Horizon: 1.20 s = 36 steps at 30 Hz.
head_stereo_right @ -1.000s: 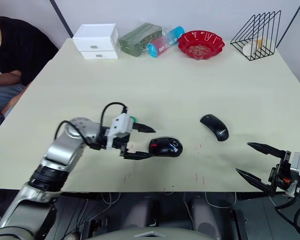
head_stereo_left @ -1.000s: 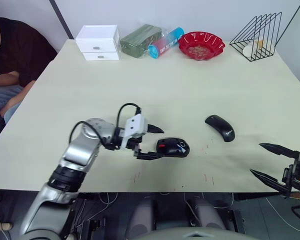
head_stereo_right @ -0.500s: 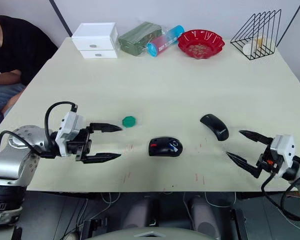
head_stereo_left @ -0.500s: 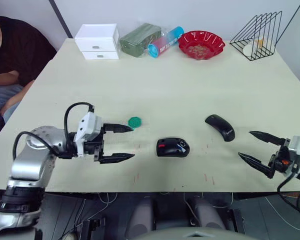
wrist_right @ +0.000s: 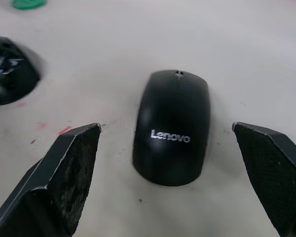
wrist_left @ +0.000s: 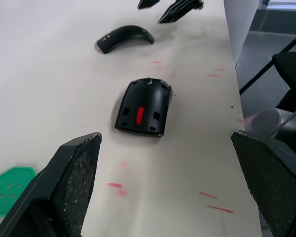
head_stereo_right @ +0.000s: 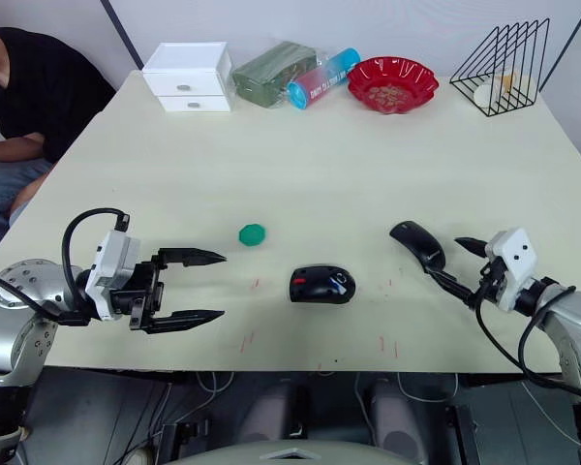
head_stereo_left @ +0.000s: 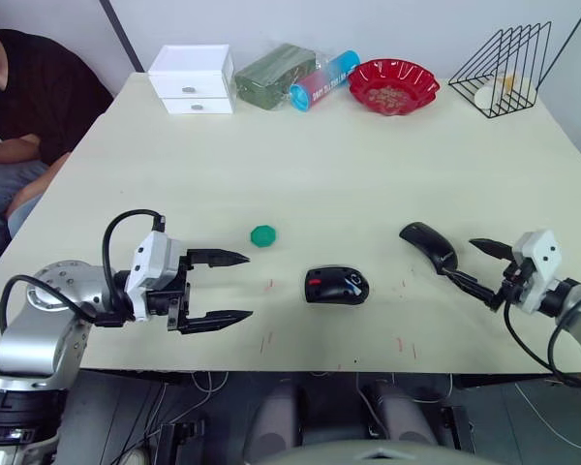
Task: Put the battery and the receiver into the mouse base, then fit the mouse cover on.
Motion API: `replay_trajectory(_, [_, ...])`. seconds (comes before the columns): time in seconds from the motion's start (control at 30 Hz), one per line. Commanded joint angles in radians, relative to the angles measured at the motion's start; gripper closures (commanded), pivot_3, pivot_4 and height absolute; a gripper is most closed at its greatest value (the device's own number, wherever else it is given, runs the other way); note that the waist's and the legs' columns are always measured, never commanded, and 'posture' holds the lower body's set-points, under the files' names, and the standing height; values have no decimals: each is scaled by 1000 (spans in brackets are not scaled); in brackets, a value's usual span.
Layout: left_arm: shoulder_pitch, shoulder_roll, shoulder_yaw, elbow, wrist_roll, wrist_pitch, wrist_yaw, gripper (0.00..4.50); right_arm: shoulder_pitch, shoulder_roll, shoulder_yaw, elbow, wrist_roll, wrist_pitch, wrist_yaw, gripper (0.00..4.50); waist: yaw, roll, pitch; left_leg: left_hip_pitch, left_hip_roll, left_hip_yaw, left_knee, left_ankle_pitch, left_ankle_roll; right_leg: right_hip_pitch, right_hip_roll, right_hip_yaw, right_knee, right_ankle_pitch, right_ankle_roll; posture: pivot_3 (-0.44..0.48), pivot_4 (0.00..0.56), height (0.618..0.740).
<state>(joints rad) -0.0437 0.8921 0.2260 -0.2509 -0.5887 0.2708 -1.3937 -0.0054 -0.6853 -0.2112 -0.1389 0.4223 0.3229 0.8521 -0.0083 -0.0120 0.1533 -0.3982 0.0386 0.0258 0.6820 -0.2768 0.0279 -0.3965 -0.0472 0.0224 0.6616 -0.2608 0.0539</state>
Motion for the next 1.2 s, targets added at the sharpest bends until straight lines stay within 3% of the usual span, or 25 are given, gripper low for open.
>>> replay_trajectory(0.03, [-20, 4, 34, -24, -41, 4, 7, 49, -35, 3, 30, -23, -35, 45, -57, 0, -1, 0, 0, 0, 0, 0, 0, 0, 0, 0, 0, 0, 0, 0, 0, 0, 150, 740])
replay_trajectory(0.27, [-23, 6, 28, -29, -63, 9, 2, 49, -64, 52, 41, -44, -74, 121, -185, 0, -1, 0, 0, 0, 0, 0, 0, 0, 0, 0, 0, 0, 0, 0, 0, 0, 150, 740])
replay_trajectory(0.5, [-22, 3, 19, -32, -66, -3, -6, 49, -24, 84, 56, -116, -53, 181, -207, 0, -2, 0, 0, 0, 0, 0, 0, 0, 0, 0, 0, 0, 0, 0, 0, 0, 150, 740])
replay_trajectory(0.93, [-24, 0, 10, -23, -56, -15, -20, 49, -40, 126, 72, -100, -63, 197, -251, 0, -3, 0, 0, 0, 0, 0, 0, 0, 0, 0, 0, 0, 0, 0, 0, 0, 150, 740])
replay_trajectory(1.03, [-21, 1, 11, -24, -55, -15, -22, 0, -39, 129, 69, -99, -66, 190, -256, 793, -3, 0, 0, 0, 0, 0, 0, 0, 0, 0, 0, 0, 0, 0, 0, 0, 150, 740])
replay_trajectory(1.13, [-20, 1, 11, -23, -54, -16, -25, 0, -38, 131, 70, -99, -68, 186, -256, 1882, -3, 0, 0, 0, 0, 0, 0, 0, 0, 0, 0, 0, 0, 0, 0, 0, 150, 740])
replay_trajectory(1.2, [-22, 0, 10, -18, -51, -20, -28, 0, -38, 133, 71, -99, -69, 185, -258, 1882, -3, 0, 0, 0, 0, 0, 0, 0, 0, 0, 0, 0, 0, 0, 0, 0, 150, 740])
